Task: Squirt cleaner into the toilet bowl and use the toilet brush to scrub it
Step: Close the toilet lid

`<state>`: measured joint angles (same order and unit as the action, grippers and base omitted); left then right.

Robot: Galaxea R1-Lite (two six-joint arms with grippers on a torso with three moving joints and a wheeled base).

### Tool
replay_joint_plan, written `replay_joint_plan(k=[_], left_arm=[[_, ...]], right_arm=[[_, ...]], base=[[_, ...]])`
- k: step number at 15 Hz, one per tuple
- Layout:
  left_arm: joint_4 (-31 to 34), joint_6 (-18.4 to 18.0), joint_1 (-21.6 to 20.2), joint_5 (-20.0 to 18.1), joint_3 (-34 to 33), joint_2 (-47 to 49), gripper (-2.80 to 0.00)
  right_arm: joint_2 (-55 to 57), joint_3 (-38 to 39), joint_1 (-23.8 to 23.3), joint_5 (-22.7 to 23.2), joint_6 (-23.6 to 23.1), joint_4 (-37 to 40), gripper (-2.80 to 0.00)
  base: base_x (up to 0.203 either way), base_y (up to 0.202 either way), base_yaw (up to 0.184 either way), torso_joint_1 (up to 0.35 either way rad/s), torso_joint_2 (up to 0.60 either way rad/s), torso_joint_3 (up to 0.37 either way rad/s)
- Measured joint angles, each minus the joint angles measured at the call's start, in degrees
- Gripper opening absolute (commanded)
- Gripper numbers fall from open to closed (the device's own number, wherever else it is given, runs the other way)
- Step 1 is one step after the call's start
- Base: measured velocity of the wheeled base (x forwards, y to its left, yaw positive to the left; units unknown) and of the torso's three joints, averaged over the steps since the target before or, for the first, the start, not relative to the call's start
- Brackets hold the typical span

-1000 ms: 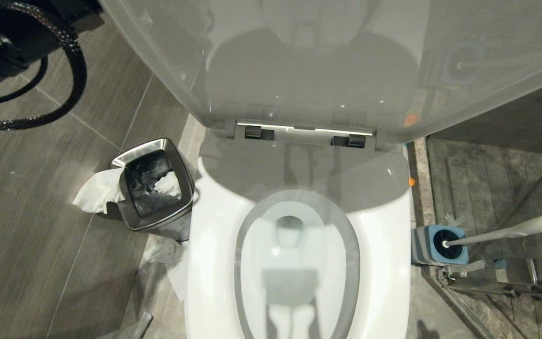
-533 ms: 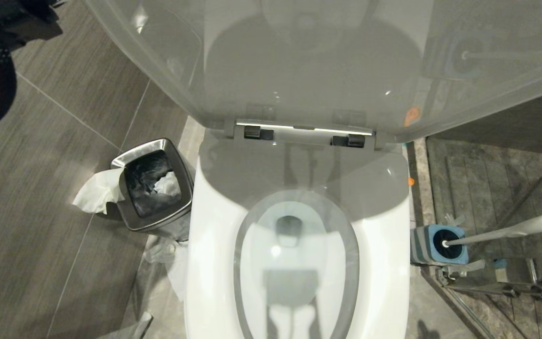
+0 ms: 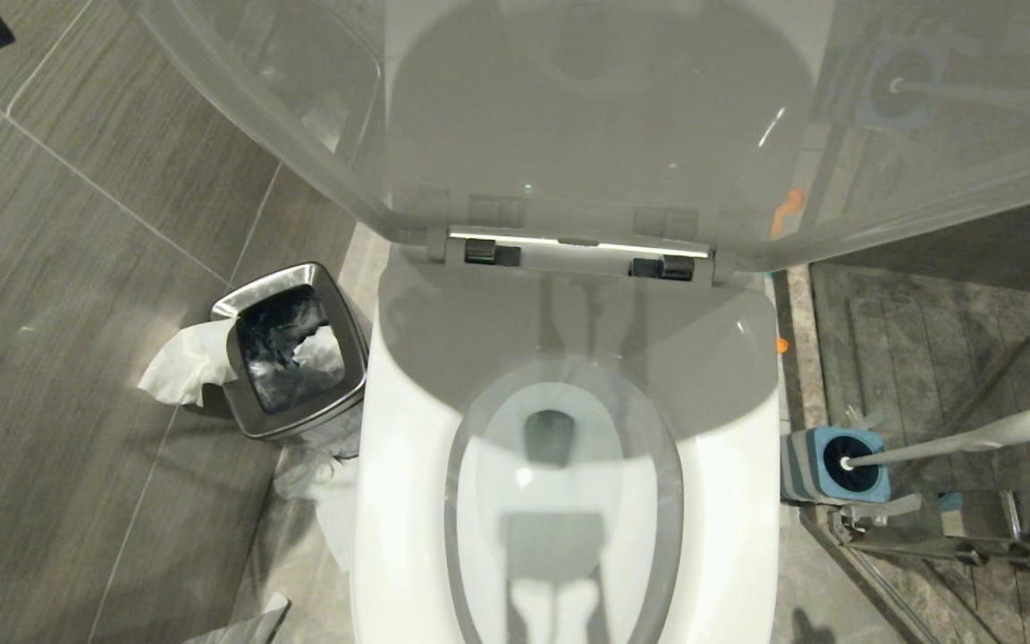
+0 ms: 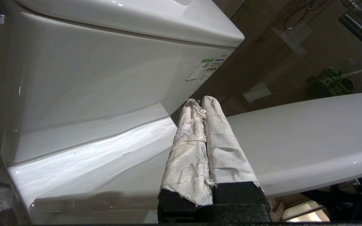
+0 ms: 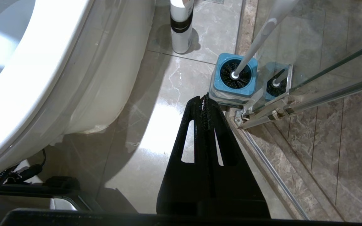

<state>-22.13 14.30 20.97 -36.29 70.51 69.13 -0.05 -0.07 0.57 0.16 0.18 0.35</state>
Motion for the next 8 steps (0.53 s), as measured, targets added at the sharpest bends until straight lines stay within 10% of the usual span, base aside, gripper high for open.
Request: replay_joint_plan(k=[8], left_arm=[[6.25, -0.28, -0.05, 0.19, 2.21, -4.14, -2.8]], right_arm=[[0.01, 0.0, 0.0, 0.0, -0.02, -0.02, -2.8]], base=[[0.0, 0.0, 0.0, 0.002, 0.0, -0.131]])
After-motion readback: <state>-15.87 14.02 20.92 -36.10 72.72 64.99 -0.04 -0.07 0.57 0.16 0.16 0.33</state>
